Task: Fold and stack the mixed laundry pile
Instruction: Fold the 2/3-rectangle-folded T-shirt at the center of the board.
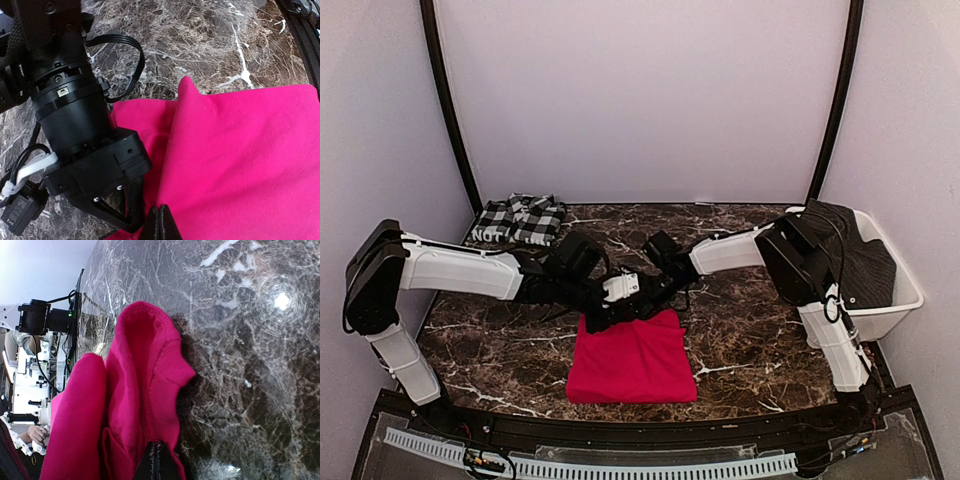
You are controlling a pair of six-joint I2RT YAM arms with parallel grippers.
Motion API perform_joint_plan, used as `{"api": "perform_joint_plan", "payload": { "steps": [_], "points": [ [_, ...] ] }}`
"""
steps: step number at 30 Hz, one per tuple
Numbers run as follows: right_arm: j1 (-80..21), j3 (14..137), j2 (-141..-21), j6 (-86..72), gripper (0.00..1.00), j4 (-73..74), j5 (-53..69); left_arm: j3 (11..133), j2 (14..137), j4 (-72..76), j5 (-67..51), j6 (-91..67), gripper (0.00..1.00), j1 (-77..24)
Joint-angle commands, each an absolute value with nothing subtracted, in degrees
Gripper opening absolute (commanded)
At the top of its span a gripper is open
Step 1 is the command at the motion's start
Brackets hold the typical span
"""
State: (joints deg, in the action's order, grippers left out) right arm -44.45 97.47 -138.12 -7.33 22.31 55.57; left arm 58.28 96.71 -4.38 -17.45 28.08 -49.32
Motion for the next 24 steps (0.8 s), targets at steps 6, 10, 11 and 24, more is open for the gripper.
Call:
{"api": "perform_joint_plan", "payload": {
  "steps": [6, 10, 11, 24],
  "points": [
    [-44.5, 95.3, -139.5, -6.2, 0.0, 23.0, 55.5, 60.3, 94.9, -3.3, -13.0, 31.0, 0.0, -47.7],
    [-44.5, 95.3, -139.4, -6.0, 0.0, 23.3, 55.8, 60.5, 94.5, -2.5, -12.4, 32.1, 0.0, -46.7],
    [-44.5, 95.3, -139.4, -5.9, 0.0, 23.3, 55.8, 60.5, 94.6, -2.2, -12.2, 32.6, 0.0, -46.5],
    [-39.8, 100.4, -133.4, -4.7, 0.17, 29.3, 50.3, 58.4, 95.3, 2.5, -9.8, 34.4, 0.0, -46.3]
  ]
}}
